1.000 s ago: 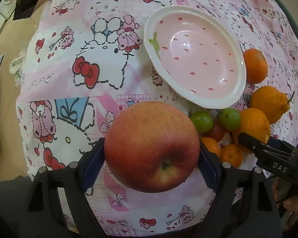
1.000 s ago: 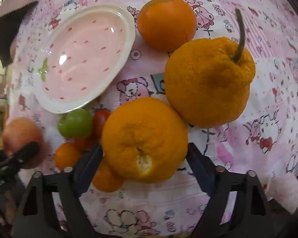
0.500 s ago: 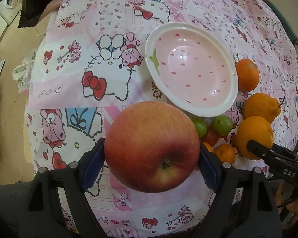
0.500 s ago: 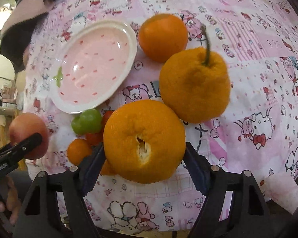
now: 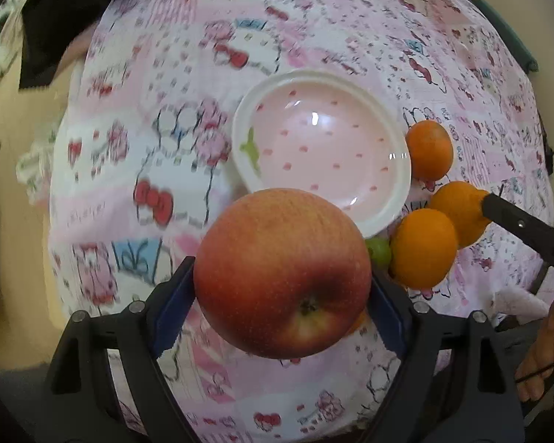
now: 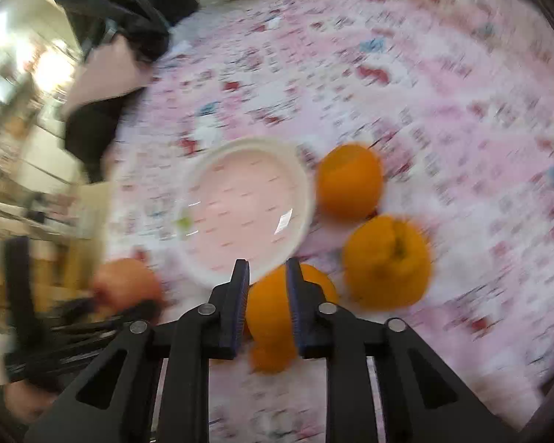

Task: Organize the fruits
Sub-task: 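Lift the apple with the left tool while the right tool carries the orange to the plate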

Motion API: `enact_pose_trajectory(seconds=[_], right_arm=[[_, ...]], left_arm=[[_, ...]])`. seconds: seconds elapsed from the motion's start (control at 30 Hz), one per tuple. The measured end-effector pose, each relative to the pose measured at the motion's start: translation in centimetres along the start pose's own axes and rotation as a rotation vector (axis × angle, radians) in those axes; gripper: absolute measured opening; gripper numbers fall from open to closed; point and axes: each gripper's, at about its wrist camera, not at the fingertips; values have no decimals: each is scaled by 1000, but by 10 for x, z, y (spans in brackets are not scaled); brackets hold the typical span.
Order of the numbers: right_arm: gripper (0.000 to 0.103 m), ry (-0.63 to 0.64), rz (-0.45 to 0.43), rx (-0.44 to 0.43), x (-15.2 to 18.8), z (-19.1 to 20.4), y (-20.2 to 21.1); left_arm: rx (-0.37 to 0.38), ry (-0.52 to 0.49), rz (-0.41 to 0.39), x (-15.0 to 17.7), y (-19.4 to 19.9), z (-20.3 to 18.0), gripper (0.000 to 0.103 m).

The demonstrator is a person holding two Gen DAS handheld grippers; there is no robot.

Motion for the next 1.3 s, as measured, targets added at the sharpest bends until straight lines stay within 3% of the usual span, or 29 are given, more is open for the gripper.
enact_pose_trajectory(seconds=[0.2,0.27,0.3,0.33,0.53,0.63,0.77,0.8,0.83,0.97,1.17,1.3], right_arm=[[27,-121,22,-51,5,-37,0],[40,-155,18,-55,12,-48,4],[60,-188,20,-59,16,-54,4],[70,-214,20,-73,20,-60,5],[73,-288,206,-135,32,-61,-37],[90,-266,221,-68,24,-46,-57],[91,-269,260,-20,14,-37,-87],[88,-275,274,-13,15,-39,-93],[78,-281,285,-4,16,-40,-96],[74,-243,257,8,22,-37,-80],[74,-215,158,-161,19,-27,-38],[74,-159,121,-214,-9,-5,-25]], left_arm=[[11,51,-21,-10,-2,12,83],[28,65,-17,-10,-1,15,83],[38,70,-17,-10,-1,17,83],[43,76,-20,-9,1,19,83],[76,141,-28,-7,7,31,83],[78,137,-28,-5,7,30,83],[77,132,-27,-3,5,30,83],[73,131,-27,-2,4,30,83],[67,131,-27,-2,3,31,83],[55,134,-24,0,1,34,83],[57,113,-42,-6,9,30,83],[-7,20,-81,-17,15,9,83]])
Point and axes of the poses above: each gripper's, at about its wrist camera, not at the fingertips, and y roughly against the way its jaws point, z to its left, x to its underside, and after that the axes turned 13 degrees about z, right-handed
